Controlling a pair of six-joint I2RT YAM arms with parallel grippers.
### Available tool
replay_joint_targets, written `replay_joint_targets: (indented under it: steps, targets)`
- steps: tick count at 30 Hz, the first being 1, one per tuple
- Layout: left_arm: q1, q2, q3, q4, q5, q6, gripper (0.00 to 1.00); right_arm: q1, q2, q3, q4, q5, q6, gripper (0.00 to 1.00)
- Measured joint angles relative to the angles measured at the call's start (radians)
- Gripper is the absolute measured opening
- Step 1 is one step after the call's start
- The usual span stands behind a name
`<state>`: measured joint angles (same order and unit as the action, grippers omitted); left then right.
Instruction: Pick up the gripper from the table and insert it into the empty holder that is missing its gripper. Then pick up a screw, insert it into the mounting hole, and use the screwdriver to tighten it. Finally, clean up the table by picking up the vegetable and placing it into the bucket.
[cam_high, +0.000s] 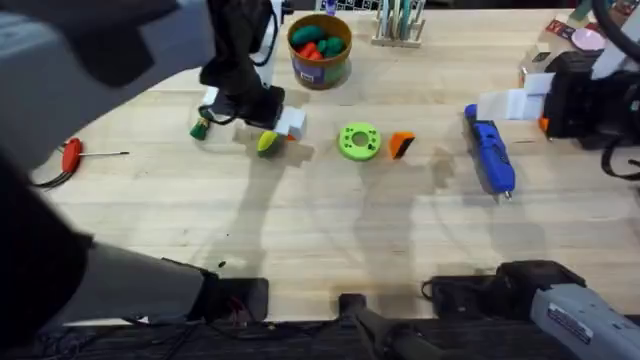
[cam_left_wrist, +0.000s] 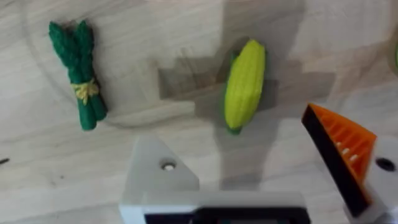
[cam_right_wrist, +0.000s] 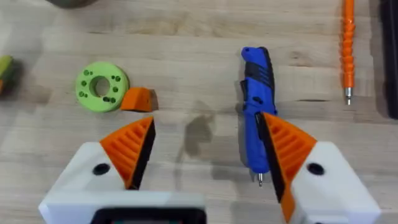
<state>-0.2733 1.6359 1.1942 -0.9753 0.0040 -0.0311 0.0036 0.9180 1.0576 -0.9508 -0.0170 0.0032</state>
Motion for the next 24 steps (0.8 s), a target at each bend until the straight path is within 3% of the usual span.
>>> replay_joint_targets:
  steps: [14,24]
  targets:
    - [0.035,0.162,0.0,0.126,0.007,-0.008,0.989,0.0,0.0,0.0,0.0,0.0,0.0,0.991]
    - [0.049,0.181,0.001,0.127,0.018,-0.008,0.983,0.0,0.0,0.0,0.0,0.0,0.0,0.991]
